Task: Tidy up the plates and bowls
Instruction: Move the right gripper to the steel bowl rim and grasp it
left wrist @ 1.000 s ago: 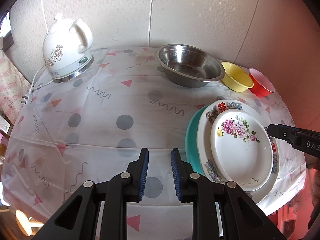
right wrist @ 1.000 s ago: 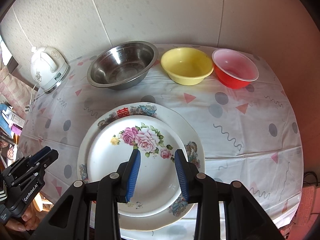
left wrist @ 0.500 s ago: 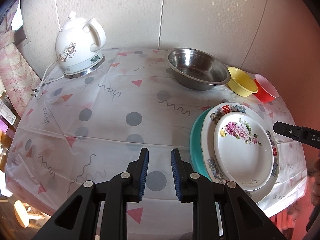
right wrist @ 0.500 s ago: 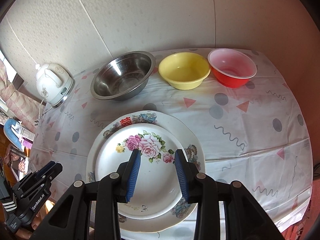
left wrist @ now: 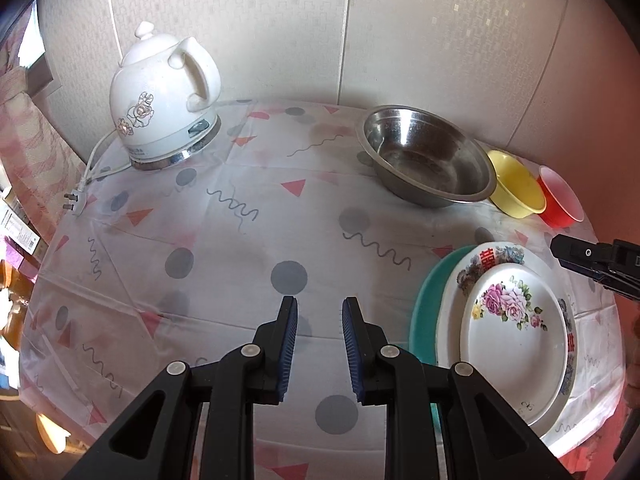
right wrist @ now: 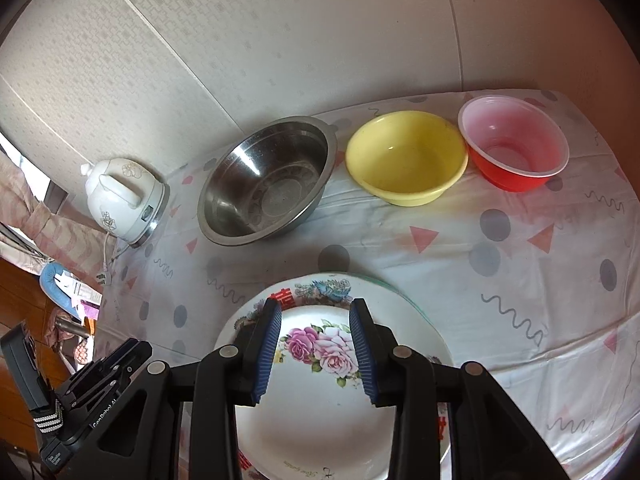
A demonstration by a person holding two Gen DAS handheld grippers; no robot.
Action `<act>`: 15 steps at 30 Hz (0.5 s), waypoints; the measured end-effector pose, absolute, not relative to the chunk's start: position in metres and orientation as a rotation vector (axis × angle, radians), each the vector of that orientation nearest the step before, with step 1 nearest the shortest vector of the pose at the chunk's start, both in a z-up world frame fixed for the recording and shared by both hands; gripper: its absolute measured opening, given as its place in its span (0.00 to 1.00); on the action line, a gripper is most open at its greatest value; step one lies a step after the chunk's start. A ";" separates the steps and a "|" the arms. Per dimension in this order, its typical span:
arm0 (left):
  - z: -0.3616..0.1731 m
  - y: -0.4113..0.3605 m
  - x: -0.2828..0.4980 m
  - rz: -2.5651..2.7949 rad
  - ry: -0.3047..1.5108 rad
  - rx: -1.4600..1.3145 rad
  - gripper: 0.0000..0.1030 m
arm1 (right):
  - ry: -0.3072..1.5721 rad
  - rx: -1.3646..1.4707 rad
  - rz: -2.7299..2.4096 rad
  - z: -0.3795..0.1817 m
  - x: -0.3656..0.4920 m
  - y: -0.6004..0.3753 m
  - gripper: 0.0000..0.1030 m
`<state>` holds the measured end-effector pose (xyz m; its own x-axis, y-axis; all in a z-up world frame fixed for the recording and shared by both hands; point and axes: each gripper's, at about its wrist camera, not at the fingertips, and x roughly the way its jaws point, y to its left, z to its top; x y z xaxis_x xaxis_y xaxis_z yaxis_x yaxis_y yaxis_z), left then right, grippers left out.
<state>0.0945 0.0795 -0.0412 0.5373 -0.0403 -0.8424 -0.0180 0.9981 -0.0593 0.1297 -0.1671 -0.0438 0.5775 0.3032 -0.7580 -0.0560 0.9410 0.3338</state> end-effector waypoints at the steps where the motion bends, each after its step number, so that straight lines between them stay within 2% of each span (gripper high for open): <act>1: -0.042 0.080 0.101 -0.012 1.006 -0.064 0.23 | 0.938 0.298 0.220 -0.044 0.136 -0.166 0.35; 15: -0.046 0.077 0.188 -0.059 0.985 -0.115 0.23 | 1.016 0.359 0.186 -0.064 0.226 -0.160 0.35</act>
<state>0.1884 0.0775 -0.0465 0.5520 -0.1023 -0.8276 -0.0021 0.9923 -0.1240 0.2257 -0.1597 -0.0644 0.5173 0.3162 -0.7953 0.0142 0.9259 0.3774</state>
